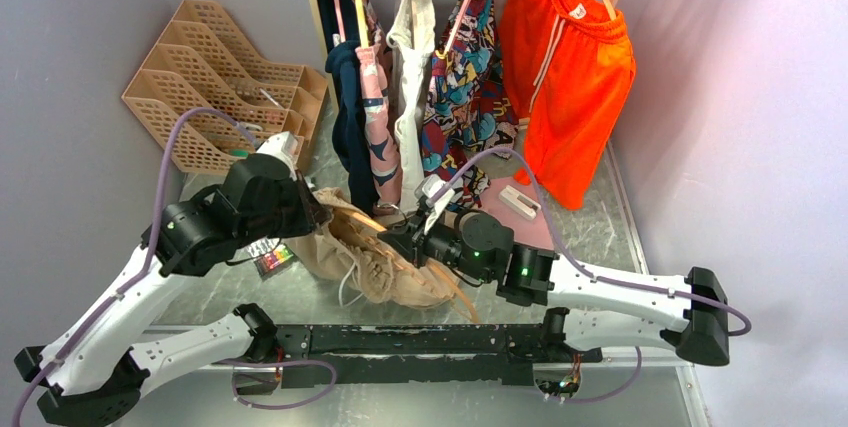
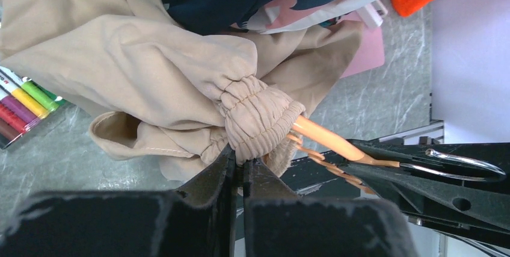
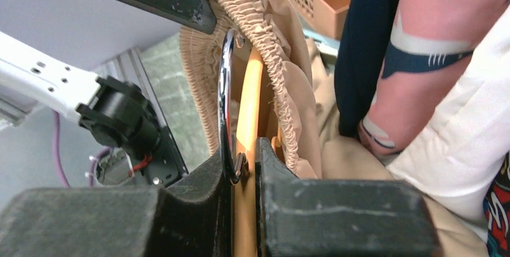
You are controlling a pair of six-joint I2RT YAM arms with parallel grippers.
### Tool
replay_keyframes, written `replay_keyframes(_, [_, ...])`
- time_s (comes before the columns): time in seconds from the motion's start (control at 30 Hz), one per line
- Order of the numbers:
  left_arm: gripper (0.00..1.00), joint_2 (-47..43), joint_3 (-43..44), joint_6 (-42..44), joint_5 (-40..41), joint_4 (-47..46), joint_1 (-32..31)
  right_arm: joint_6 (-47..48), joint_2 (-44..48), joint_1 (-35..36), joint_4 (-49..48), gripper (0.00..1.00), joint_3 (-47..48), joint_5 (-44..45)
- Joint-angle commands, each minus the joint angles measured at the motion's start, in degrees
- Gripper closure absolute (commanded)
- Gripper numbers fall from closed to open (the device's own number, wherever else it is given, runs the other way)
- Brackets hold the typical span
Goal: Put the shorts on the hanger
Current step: Hang the shorts on the hanger.
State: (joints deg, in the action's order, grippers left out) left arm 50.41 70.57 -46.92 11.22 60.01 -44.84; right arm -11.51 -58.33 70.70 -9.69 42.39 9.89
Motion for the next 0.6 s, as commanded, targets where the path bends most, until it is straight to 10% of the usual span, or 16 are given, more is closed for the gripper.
replay_keyframes(0.0, [0.93, -0.5, 5.4, 0.6, -1.0, 2.2, 0.0, 0.9, 0.2, 1.3, -12.7, 1.0, 0.2, 2.4])
replay_keyframes(0.27, [0.93, 2.4, 11.8, 2.2, -4.3, 1.1, 0.0, 0.0, -10.7, 2.4, -16.2, 1.0, 5.8, -11.4])
replay_keyframes(0.57, [0.93, 2.0, 13.2, 2.4, -7.1, 0.1, -0.1, -1.6, -9.6, 2.3, -30.6, 1.0, 1.1, -2.9])
